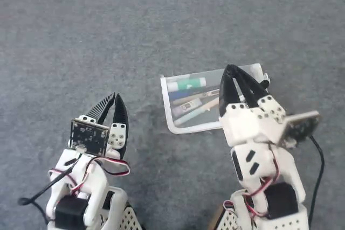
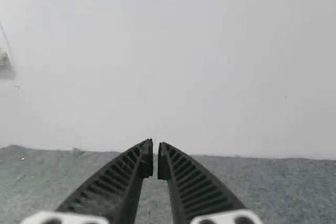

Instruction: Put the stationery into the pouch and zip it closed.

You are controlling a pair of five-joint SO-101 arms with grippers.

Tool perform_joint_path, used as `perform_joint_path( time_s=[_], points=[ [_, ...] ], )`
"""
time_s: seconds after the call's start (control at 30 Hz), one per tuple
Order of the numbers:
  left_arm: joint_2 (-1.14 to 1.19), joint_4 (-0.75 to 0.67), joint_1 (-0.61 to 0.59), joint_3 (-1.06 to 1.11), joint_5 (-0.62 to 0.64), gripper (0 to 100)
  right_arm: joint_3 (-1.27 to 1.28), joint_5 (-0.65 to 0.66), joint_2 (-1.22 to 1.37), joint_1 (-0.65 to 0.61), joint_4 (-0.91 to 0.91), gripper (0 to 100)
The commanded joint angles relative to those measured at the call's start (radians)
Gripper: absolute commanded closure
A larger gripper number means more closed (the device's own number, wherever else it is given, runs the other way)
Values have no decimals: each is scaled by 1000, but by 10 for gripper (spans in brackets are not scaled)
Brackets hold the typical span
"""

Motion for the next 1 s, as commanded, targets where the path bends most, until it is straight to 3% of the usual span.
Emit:
perform_joint_path(
  time_s=[0.0, 0.43, 0.67, 0.97],
  points=[
    [-11, -15, -8, -7, 12, 987, 5, 11, -61, -8, -7, 992],
    [-11, -55, -2, -7, 12, 987, 21, 32, -191, -2, -5, 985],
    [-11, -57, -8, 77, 6, 985, 84, 32, -197, -2, 2, 864],
    [-21, -58, -8, 183, 5, 984, 250, 32, -197, 2, 4, 864]
  ],
)
